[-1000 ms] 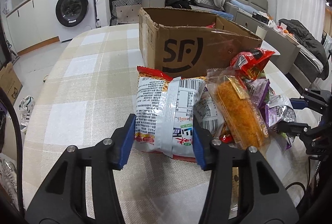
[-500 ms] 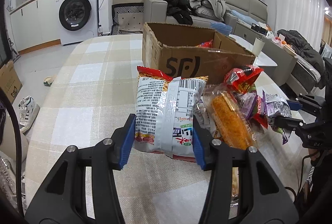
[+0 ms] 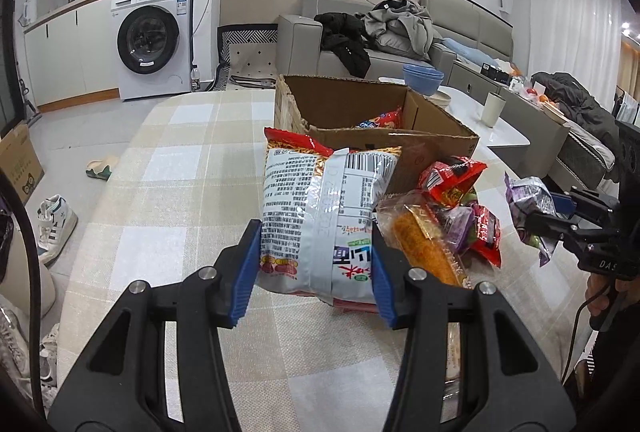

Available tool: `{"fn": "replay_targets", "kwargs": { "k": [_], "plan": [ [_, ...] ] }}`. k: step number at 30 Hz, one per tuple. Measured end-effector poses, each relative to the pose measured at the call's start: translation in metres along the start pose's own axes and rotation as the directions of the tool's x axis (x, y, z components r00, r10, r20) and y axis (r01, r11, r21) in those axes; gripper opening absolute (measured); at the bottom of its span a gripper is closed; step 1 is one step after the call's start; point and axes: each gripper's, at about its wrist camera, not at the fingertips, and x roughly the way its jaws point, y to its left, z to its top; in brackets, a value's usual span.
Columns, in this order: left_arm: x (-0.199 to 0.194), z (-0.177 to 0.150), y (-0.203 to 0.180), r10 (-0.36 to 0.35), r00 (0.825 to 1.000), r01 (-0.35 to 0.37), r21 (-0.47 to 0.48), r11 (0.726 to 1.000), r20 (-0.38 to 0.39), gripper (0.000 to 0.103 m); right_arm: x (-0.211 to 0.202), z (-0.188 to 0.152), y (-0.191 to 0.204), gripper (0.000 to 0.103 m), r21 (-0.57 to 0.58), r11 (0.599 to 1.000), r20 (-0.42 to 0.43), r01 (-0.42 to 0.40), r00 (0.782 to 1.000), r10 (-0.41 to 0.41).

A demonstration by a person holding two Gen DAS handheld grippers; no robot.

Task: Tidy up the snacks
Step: 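Lift the white bags with both tools and carry them over the box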

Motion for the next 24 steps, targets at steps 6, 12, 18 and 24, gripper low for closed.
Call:
{"fn": "replay_targets", "kwargs": {
  "k": [6, 12, 18, 24],
  "plan": [
    [-0.011, 0.008, -0.004, -0.005, 1.000, 0.005, -0.002, 1.000, 0.019, 0.046, -0.008, 0.006, -0.005, 0.045, 0.046, 0.999, 0.051, 0.015, 0.999, -0.017],
    [-0.016, 0.015, -0.004, -0.005, 1.000, 0.005, -0.001, 1.000, 0.027, 0.046, -0.016, 0.014, -0.012, 0.045, 0.077, 0.997, 0.099, 0.017, 0.995, -0.025],
    [-0.017, 0.018, -0.007, -0.002, 0.999, 0.002, -0.004, 1.000, 0.034, 0.046, -0.021, 0.021, -0.006, 0.045, 0.081, 0.997, 0.138, 0.012, 0.990, -0.023],
    [-0.026, 0.026, -0.009, 0.002, 0.998, -0.002, 0.000, 1.000, 0.055, 0.046, -0.018, 0.026, 0.003, 0.045, 0.064, 0.998, 0.152, 0.006, 0.988, -0.016]
  ]
}}
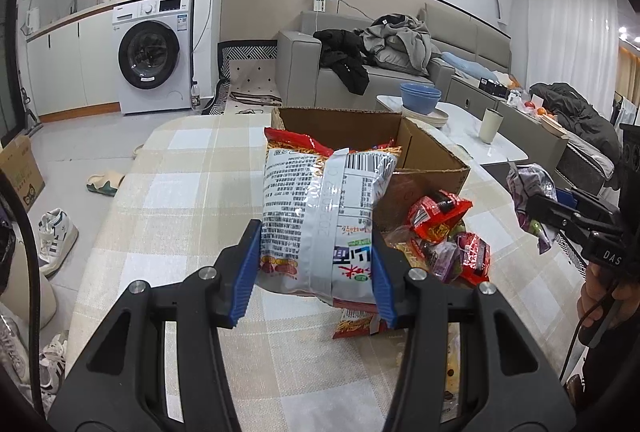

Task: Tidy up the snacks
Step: 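Lift the white bags with both tools and carry them over the box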

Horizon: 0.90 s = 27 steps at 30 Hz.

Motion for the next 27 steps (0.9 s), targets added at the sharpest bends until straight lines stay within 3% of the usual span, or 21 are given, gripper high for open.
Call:
{"fn": "replay_targets", "kwargs": {
  "k": [13, 27],
  "plan": [
    [0.002, 0.028, -0.006, -0.002, 1.000, 0.002, 0.018, 1.000, 0.026, 0.046, 0.006, 0.022, 0.001, 0.045, 0.042, 0.999, 0.072, -0.023, 0.997, 0.020],
    [0.027, 0.058, -0.010, 0.013, 0.999, -0.014, 0.013, 1.000, 0.044, 0.046, 0.028, 0.046, 0.007, 0.045, 0.062, 0.997, 0.092, -0.044, 0.995, 0.038]
  ]
}}
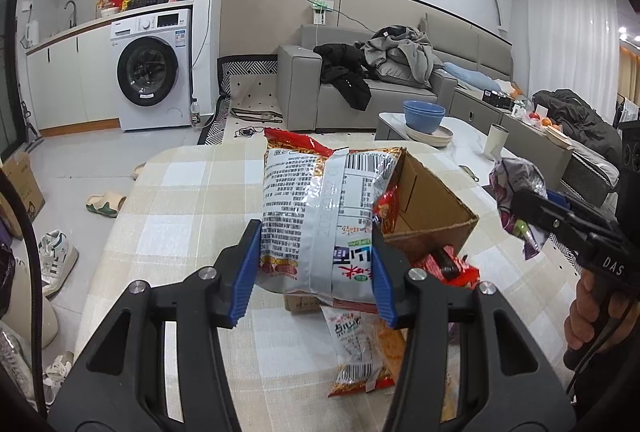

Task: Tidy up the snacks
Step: 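Lift the white bags with both tools and carry them over the box, then release the white red-trimmed bag into the box with the left tool while the right tool releases the purple-trimmed bag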

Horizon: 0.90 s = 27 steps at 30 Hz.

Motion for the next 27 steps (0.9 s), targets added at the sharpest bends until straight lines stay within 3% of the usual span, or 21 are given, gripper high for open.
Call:
{"fn": "replay_targets", "kwargs": {
  "k": [13, 27],
  "plan": [
    [0.038, 0.026, -0.006, 0.017, 1.000, -0.017, -0.002, 1.000, -0.005, 0.046, 0.020, 0.011, -0.002, 0.045, 0.027, 1.000, 0.022, -0.009, 1.000, 0.008],
    [0.067, 0.037, -0.001, 0.033, 0.999, -0.033, 0.017, 0.999, -0.016, 0.046, 0.052, 0.014, -0.006, 0.045, 0.027, 1.000, -0.019, -0.010, 1.000, 0.010]
  ]
}}
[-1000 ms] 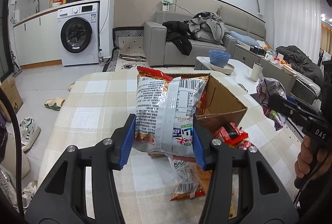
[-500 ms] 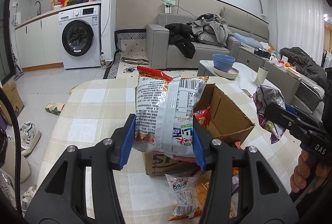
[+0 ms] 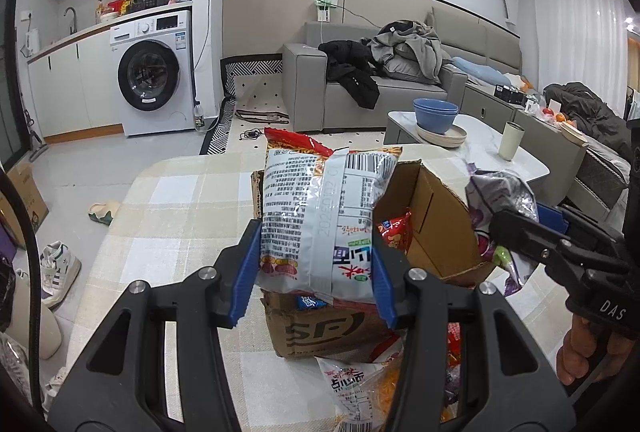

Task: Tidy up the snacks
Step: 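Release the white red-trimmed bag into the box with the left tool while the right tool releases the purple-trimmed bag, then withdraw both tools from the box back over the snack pile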

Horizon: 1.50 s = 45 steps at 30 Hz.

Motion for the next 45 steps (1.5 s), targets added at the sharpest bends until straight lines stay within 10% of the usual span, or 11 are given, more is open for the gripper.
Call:
{"fn": "replay_targets", "kwargs": {
  "k": [16, 24, 32, 34, 39, 45],
  "plan": [
    [0.028, -0.001, -0.006, 0.016, 1.000, -0.016, 0.021, 1.000, 0.008, 0.047, 0.021, 0.002, 0.000, 0.045, -0.002, 1.000, -0.009, -0.010, 1.000, 0.010],
    [0.037, -0.007, -0.009, -0.007, 1.000, 0.007, 0.033, 0.999, -0.016, 0.049, 0.028, 0.001, -0.005, 0.062, 0.005, 1.000, -0.031, 0.006, 1.000, -0.006],
    [0.041, -0.015, -0.010, -0.018, 0.999, 0.019, 0.015, 1.000, -0.040, 0.063, 0.024, 0.002, -0.010, 0.064, -0.009, 1.000, -0.031, 0.022, 0.999, -0.023],
    [0.038, -0.017, -0.009, -0.015, 0.999, 0.015, 0.007, 1.000, -0.042, 0.081, 0.020, 0.002, -0.010, 0.073, -0.016, 0.999, -0.031, 0.034, 0.999, -0.035],
    [0.027, -0.023, -0.005, -0.015, 0.999, 0.015, -0.004, 1.000, -0.044, 0.083, 0.005, -0.001, -0.014, 0.097, -0.012, 0.998, -0.028, 0.056, 0.998, -0.056],
    [0.004, -0.035, -0.008, -0.004, 0.999, 0.004, -0.008, 1.000, -0.054, 0.103, -0.009, -0.007, -0.016, 0.102, -0.008, 0.998, -0.073, 0.061, 0.995, -0.061]
  ]
}}
